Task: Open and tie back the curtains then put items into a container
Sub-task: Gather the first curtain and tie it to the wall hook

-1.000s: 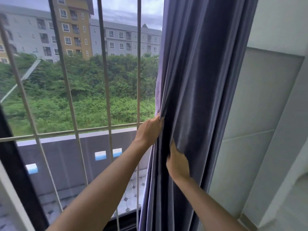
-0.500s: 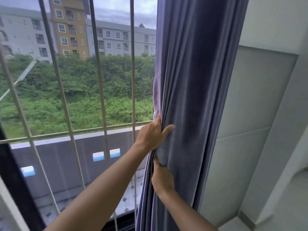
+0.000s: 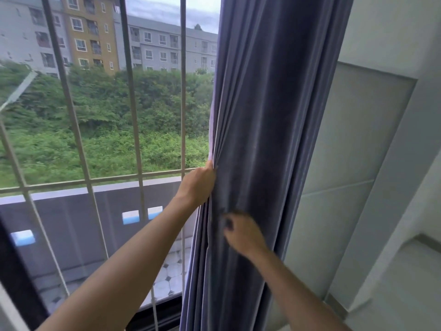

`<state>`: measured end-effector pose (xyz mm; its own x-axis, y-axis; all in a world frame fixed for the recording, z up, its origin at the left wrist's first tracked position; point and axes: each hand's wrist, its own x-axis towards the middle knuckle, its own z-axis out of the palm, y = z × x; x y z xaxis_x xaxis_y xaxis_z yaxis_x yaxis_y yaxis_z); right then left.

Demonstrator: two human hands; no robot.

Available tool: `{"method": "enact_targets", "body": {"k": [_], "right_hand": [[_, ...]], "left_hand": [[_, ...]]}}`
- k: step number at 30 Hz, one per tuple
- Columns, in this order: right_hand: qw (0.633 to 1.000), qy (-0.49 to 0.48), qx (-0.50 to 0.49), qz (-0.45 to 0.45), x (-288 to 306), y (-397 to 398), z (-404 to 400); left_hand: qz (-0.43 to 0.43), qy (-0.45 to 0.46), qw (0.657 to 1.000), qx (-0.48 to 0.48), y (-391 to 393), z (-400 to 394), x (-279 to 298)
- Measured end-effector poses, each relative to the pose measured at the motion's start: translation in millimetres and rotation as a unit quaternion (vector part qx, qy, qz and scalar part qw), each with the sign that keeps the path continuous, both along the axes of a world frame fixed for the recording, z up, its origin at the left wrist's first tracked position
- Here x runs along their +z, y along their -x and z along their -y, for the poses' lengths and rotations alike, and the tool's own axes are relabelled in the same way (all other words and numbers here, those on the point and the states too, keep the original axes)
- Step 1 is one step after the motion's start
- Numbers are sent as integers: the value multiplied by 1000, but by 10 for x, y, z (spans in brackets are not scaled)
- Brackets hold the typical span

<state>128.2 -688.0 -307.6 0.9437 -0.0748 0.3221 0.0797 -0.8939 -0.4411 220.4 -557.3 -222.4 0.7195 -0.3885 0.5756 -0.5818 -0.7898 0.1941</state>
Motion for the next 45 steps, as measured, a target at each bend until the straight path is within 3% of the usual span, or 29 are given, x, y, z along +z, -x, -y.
{"method": "enact_targets", "body": {"k": [3, 6, 10, 14, 17, 23, 29, 32, 42, 45], "right_hand": [[982, -7, -44, 185, 566, -118, 300], [931, 7, -136, 338, 1147, -177, 564], [903, -79, -161, 390, 1564, -187, 875], [926, -204, -131, 289, 1477, -202, 908], [940, -227, -120, 227, 1140, -193, 827], [981, -151, -115, 50, 143, -194, 500], [990, -60, -105, -78, -466, -35, 48], [991, -15, -102, -88, -608, -25, -97], [993, 3, -99, -62, -533, -12, -341], [993, 19, -98, -61, -510, -27, -383]], "left_hand": [[-7, 4, 1000, -9, 0, 24, 2], [-11, 11, 1000, -25, -20, 64, -15], [-15, 26, 998, -46, 11, 99, -17], [-32, 44, 997, -46, 45, 97, -10], [-36, 46, 997, -45, 46, 94, -7], [-53, 54, 996, -49, 14, 102, -15], [-56, 77, 994, -60, 10, 134, -24], [-46, 82, 993, -67, 20, 155, -28], [-75, 114, 983, -120, 135, 265, -46], [-62, 85, 985, -133, 166, 285, -57]]}}
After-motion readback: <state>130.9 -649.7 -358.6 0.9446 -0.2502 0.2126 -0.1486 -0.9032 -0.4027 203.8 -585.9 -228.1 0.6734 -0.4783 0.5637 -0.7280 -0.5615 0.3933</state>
